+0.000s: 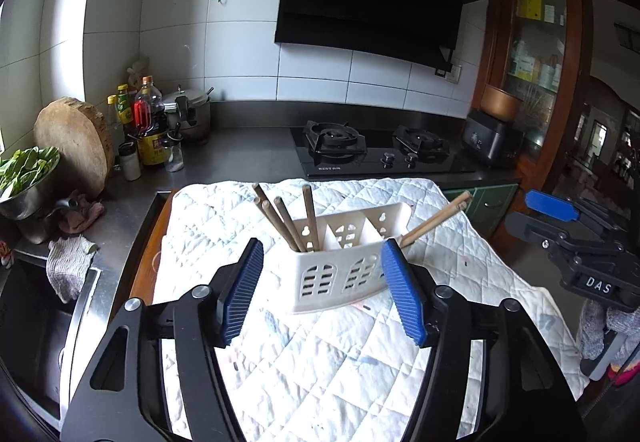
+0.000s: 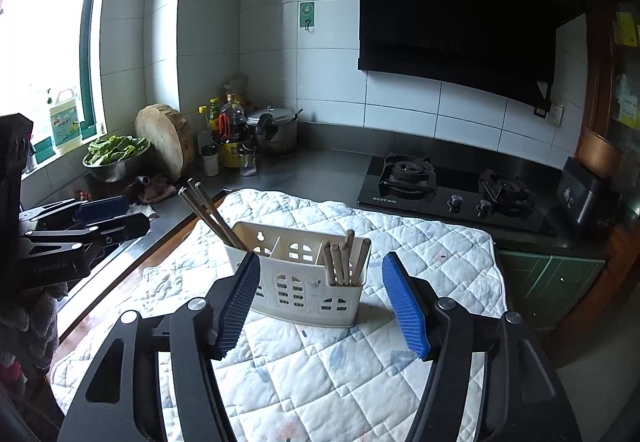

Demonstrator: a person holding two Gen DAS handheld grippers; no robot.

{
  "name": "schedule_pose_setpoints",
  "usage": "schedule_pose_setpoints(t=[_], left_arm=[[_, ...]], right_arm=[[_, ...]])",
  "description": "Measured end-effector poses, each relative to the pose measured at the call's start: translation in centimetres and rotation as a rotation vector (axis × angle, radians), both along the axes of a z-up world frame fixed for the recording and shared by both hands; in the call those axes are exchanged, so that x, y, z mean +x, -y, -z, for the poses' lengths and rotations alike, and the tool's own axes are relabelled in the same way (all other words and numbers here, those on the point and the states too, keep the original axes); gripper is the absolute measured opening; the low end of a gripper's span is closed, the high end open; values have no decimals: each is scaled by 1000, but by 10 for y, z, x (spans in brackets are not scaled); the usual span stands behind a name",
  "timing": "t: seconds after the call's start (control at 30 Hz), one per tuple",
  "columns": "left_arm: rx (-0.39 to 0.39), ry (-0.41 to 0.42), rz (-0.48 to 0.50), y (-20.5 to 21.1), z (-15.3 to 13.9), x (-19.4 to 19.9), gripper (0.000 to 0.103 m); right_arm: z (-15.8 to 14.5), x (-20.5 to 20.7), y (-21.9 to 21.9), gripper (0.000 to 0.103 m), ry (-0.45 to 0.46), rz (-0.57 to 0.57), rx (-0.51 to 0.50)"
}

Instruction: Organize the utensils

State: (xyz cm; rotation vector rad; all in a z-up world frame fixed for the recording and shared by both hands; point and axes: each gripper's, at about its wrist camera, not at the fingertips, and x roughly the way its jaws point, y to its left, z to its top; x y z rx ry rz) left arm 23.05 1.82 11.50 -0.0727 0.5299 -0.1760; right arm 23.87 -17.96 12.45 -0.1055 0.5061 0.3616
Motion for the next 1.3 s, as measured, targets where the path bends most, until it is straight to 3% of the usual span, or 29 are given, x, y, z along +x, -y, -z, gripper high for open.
schedule_pose_setpoints(t=[0.23, 0.53, 0.8, 1.3], left_arm=[[21, 26, -15, 1, 11, -34, 81], [15, 41, -53, -4, 26, -73, 95], [-4, 38, -86, -6, 41, -99, 98], [7, 76, -143, 2, 53, -142, 98]], right_arm=[[20, -35, 1, 78, 12, 28, -9], [43, -68, 2, 89, 13, 60, -5], [52, -92, 6, 93, 36, 106, -15], [71, -120, 28, 95, -22, 187, 26]])
